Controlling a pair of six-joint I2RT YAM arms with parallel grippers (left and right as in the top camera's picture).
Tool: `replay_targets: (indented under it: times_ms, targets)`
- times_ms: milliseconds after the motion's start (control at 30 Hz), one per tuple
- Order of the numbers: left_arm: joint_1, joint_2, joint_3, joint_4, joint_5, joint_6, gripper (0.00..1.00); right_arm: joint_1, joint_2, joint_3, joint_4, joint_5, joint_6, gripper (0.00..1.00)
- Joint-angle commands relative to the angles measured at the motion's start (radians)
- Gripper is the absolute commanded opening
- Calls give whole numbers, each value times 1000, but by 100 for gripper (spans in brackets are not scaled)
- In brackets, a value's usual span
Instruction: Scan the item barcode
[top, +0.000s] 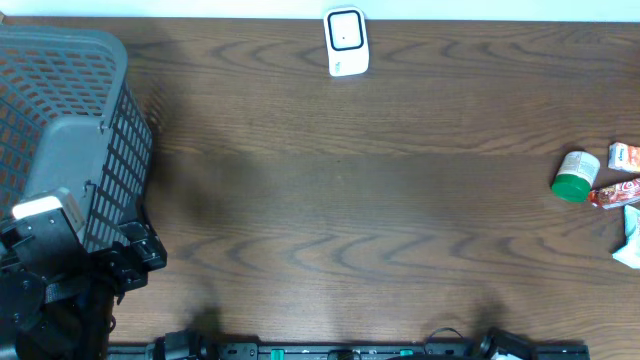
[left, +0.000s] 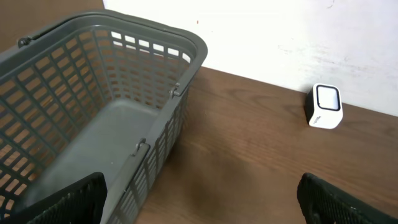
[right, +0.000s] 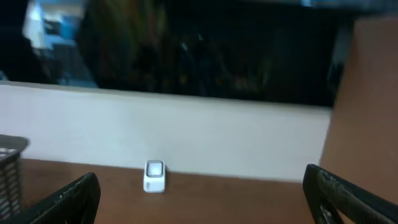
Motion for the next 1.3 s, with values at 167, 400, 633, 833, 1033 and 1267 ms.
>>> replay_targets:
  times_ms: [167, 400, 633, 833, 1033, 1267]
  targets:
    - [-3, -2, -1, 1, 10, -9, 98, 132, -149, 0, 171, 122, -26, 99]
    - [-3, -2, -1, 1, 10, -9, 98, 203, -158, -8, 389, 120, -26, 99]
    - [-3, -2, -1, 1, 10, -9, 98, 218, -158, -60, 436, 119, -25, 99]
    - [-3, -2, -1, 1, 10, -9, 98, 219, -158, -147, 488, 99, -25, 99]
    - [-3, -2, -1, 1, 10, -9, 98, 221, -169, -275, 522, 83, -25, 99]
    - [-3, -2, -1, 1, 10, -9, 98, 227, -257, -588, 748, 72, -42, 99]
